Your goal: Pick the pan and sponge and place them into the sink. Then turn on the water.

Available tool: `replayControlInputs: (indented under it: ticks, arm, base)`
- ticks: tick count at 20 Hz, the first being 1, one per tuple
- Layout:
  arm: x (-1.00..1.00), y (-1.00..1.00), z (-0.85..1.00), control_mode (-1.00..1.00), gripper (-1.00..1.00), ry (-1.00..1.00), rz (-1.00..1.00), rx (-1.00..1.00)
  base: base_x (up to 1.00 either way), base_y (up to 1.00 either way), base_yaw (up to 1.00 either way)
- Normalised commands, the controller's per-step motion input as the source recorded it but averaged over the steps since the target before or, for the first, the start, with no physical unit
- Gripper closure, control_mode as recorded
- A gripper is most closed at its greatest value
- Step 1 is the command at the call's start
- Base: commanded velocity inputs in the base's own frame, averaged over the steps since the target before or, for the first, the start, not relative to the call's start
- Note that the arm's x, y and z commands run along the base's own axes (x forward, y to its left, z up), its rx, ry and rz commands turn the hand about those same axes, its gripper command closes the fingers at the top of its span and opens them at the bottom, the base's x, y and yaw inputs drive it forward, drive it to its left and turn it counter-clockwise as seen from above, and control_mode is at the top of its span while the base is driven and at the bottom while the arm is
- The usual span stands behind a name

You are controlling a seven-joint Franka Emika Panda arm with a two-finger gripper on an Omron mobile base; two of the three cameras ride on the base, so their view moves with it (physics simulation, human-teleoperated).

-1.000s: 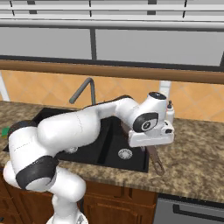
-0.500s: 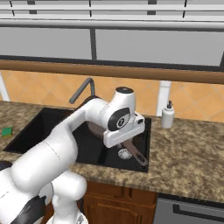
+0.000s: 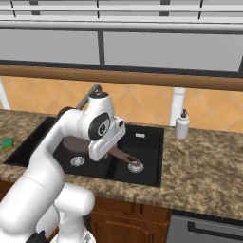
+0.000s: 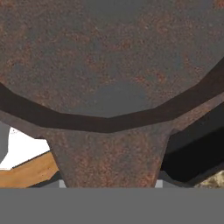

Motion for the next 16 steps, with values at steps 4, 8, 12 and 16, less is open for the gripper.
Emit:
replayControlInputs:
  ticks: [4,8,12,16]
  arm:
    - [0.00,0.99,0.00,-1.00,1.00,0.00,0.25,-0.15]
    - [0.00,0.99,0.00,-1.00,1.00,0.03,0.15,-0.14]
    - [0.00,1.00,0.00,-1.00,1.00,0.02,0.06,-0.12]
    - [0.05,0.99,0.00,-1.00,1.00,0.04,0.00,-0.08]
  base:
    - [0.00,0.00,0.00]
    - [0.00,0.00,0.00]
    - [0.00,0.00,0.00]
    - [0.00,0.00,0.00]
